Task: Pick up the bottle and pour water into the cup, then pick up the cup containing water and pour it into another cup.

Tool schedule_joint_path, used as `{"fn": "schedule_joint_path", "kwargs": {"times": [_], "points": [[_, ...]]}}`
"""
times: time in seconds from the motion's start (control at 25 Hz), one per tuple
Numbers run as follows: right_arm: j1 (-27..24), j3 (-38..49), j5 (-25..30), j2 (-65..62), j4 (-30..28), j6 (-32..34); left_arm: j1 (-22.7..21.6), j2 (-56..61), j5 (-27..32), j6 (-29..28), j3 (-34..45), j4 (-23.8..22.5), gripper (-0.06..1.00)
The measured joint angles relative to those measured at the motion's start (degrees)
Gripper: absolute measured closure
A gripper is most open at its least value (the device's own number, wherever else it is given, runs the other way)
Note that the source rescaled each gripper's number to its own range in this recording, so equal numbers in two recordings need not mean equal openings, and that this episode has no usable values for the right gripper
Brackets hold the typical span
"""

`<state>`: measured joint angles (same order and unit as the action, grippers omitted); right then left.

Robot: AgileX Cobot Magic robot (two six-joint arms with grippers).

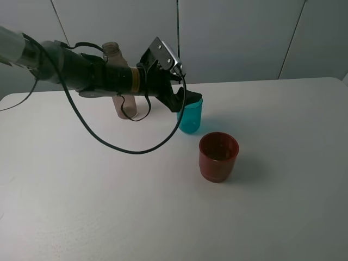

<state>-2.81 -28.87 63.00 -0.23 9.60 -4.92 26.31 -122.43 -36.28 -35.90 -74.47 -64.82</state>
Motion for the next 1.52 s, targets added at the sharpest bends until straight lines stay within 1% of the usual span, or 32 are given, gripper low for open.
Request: {"fn": "schedule_joint_path", "kwargs": {"times": [0.24, 0.32, 0.4, 0.52, 0.6, 0.64, 0.72, 0.84, 0.92, 0.96, 1.04, 1.16, 1.24, 1.32, 1.44, 1.52], "points": [[0.00, 0.00, 0.00, 0.00, 0.00, 0.00, 0.00, 9.37, 5.85, -0.76, 4.64, 0.00, -0.05], [0.00, 0.00, 0.00, 0.00, 0.00, 0.00, 0.00, 13.54, 8.67, -0.89, 6.81, 0.43, -0.05], [0.00, 0.00, 0.00, 0.00, 0.00, 0.00, 0.27, 18.86, 12.88, -0.98, 8.79, 2.41, -0.05], [0.00, 0.00, 0.00, 0.00, 0.00, 0.00, 1.35, 27.43, 22.10, -0.98, 11.62, 7.03, -0.05], [0.00, 0.00, 0.00, 0.00, 0.00, 0.00, 2.56, 33.05, 31.27, -0.98, 12.60, 10.95, -0.05], [0.00, 0.00, 0.00, 0.00, 0.00, 0.00, 3.37, 36.14, 36.66, -0.06, 12.71, 13.84, -0.05], [0.00, 0.00, 0.00, 0.00, 0.00, 0.00, 4.94, 41.49, 46.71, 4.29, 12.71, 20.68, -0.05], [0.00, 0.00, 0.00, 0.00, 0.00, 0.00, 7.36, 49.30, 62.37, 12.17, 12.81, 32.61, -0.05], [0.00, 0.00, 0.00, 0.00, 0.00, 0.00, 8.42, 53.22, 72.59, 14.12, 12.91, 38.26, -0.05], [0.00, 0.00, 0.00, 0.00, 0.00, 0.00, 8.68, 55.17, 76.50, 14.22, 12.91, 40.44, -0.05], [0.00, 0.00, 0.00, 0.00, 0.00, 0.00, 8.77, 58.54, 85.21, 14.32, 13.13, 43.21, -0.05], [0.00, 0.00, 0.00, 0.00, 0.00, 0.00, 8.83, 64.00, 94.96, 13.83, 13.38, 45.30, -0.05], [0.00, 0.00, 0.00, 0.00, 0.00, 0.00, 8.57, 68.82, 97.61, 13.83, 14.84, 45.91, -0.05], [0.00, 0.00, 0.00, 0.00, 0.00, 0.00, 6.98, 74.02, 98.29, 13.83, 17.95, 46.67, -0.05], [0.00, 0.00, 0.00, 0.00, 0.00, 0.00, 1.59, 83.30, 99.07, 14.88, 23.89, 48.65, -0.05], [0.00, 0.00, 0.00, 0.00, 0.00, 0.00, -3.50, 90.46, 99.55, 17.62, 27.42, 51.23, -0.05]]}}
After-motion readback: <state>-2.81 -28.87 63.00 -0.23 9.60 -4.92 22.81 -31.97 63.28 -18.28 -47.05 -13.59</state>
